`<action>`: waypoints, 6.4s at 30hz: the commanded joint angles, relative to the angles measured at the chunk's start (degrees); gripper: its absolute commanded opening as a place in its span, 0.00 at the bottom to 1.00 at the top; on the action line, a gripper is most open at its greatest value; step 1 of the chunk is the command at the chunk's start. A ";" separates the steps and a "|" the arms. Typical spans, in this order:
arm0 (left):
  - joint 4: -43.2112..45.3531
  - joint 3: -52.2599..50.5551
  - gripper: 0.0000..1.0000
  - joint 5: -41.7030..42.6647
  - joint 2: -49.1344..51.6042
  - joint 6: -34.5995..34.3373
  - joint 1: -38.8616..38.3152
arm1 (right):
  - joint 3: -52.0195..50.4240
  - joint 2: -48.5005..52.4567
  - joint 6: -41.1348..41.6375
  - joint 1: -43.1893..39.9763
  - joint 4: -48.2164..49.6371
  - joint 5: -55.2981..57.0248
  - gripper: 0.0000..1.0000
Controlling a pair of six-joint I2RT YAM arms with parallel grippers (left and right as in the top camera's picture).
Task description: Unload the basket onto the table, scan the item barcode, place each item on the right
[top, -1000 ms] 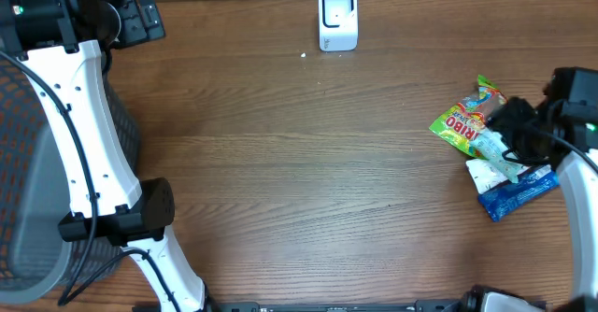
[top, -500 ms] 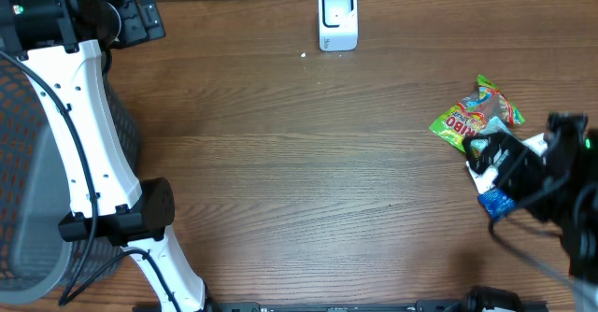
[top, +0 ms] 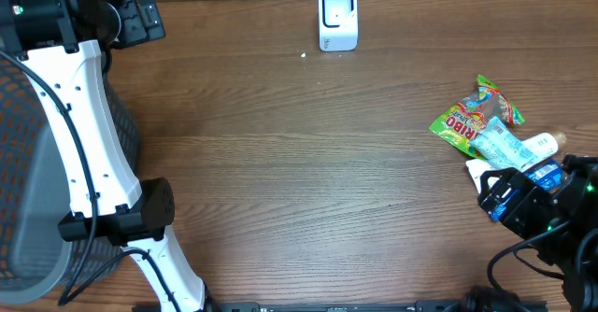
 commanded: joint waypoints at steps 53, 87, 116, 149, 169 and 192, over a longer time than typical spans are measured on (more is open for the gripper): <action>0.09 0.02 1.00 0.26 0.52 1.05 0.13 | -65.81 -42.73 -8.83 13.86 72.43 10.86 1.00; 0.09 0.02 1.00 0.26 1.46 1.05 0.24 | -66.77 -42.66 -8.83 13.84 74.36 10.86 1.00; 20.06 -35.06 1.00 -1.46 -34.86 1.25 -11.02 | -66.77 -42.66 -8.83 13.84 74.36 10.86 1.00; 103.36 -150.55 0.99 6.01 -95.30 18.78 -10.95 | -66.77 -42.66 -8.83 13.84 74.36 10.86 1.00; 93.13 -159.10 1.00 5.62 -111.82 25.70 -10.95 | -66.77 -42.66 -8.83 13.84 74.36 10.86 1.00; 92.45 -159.07 1.00 5.62 -118.92 25.68 -10.97 | -66.77 -42.66 -8.83 13.84 74.36 10.86 1.00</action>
